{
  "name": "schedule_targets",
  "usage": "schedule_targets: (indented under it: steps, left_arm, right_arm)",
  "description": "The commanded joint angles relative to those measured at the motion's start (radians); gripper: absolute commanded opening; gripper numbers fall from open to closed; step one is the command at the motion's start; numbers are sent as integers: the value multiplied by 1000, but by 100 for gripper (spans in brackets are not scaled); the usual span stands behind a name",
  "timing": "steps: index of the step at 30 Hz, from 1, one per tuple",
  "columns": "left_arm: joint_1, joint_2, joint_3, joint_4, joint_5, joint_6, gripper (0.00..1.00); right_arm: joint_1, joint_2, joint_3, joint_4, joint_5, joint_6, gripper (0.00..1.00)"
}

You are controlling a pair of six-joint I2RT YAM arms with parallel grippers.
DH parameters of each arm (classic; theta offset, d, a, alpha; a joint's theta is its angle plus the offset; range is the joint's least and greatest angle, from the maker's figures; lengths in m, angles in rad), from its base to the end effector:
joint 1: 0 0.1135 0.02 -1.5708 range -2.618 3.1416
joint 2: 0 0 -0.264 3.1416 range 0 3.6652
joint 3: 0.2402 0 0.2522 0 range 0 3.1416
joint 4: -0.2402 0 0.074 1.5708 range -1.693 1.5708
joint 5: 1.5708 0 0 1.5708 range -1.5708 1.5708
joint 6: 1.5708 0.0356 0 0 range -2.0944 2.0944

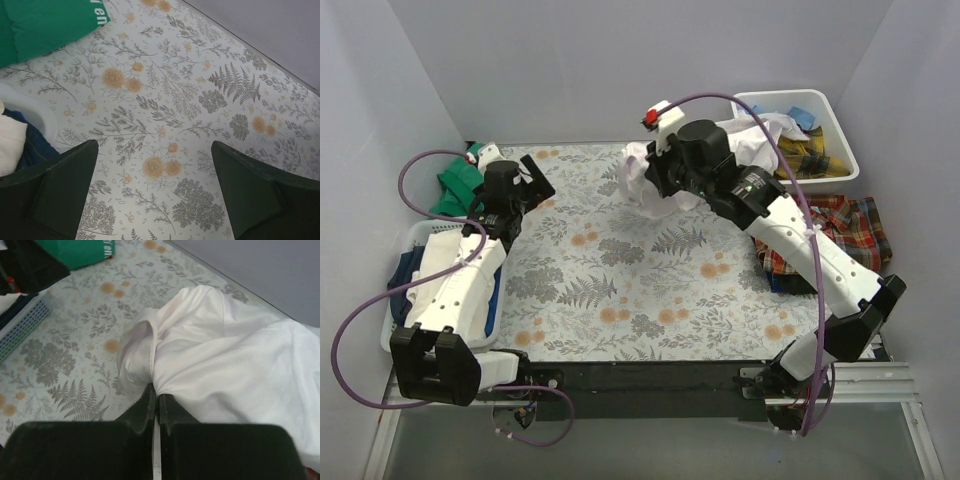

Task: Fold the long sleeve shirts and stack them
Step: Move the shirt to the center of the board

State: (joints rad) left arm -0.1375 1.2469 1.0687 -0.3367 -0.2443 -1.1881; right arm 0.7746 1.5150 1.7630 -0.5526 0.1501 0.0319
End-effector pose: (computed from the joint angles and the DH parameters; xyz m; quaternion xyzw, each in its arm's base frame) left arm 0.2807 -0.0301 0.3259 -0.4831 0.7110 -0.2247 0.4589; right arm 0.2411 0.2285 0.4626 -0.2504 0.7652 0.1759 0.5664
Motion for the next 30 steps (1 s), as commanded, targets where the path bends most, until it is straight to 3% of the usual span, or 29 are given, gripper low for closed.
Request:
schedule_targets:
  steps: [1, 7, 11, 14, 20, 23, 24, 26, 27, 30]
  left_arm:
    - [7, -56, 56, -73, -144, -42, 98]
    - [59, -105, 97, -163, -285, -116, 98]
    - [76, -124, 143, -222, -381, -142, 98]
    - [78, -127, 171, -232, -426, -142, 98]
    - [79, -107, 163, -197, -359, -131, 98]
    - [79, -99, 134, -168, -277, -122, 98]
    - [78, -95, 116, -165, -253, -119, 98]
    - [79, -92, 96, -147, -224, -105, 98]
    - [78, -92, 76, -144, -207, -99, 98]
    - [78, -92, 42, -128, -155, -88, 98]
  right_arm:
    - [127, 20, 65, 68, -81, -27, 1]
    - [247, 120, 283, 52, -144, -69, 1]
    - [259, 129, 368, 66, -144, -58, 1]
    - [258, 68, 297, 137, -95, -52, 1]
    - [157, -108, -104, 291, 34, 90, 1]
    - [45, -194, -362, 318, 6, 224, 23]
    - [23, -211, -417, 318, 25, 241, 43]
    - [-18, -245, -546, 289, 81, 278, 62]
    - [-26, -251, -572, 245, 132, 301, 81]
    - [-38, -257, -617, 162, 247, 338, 92]
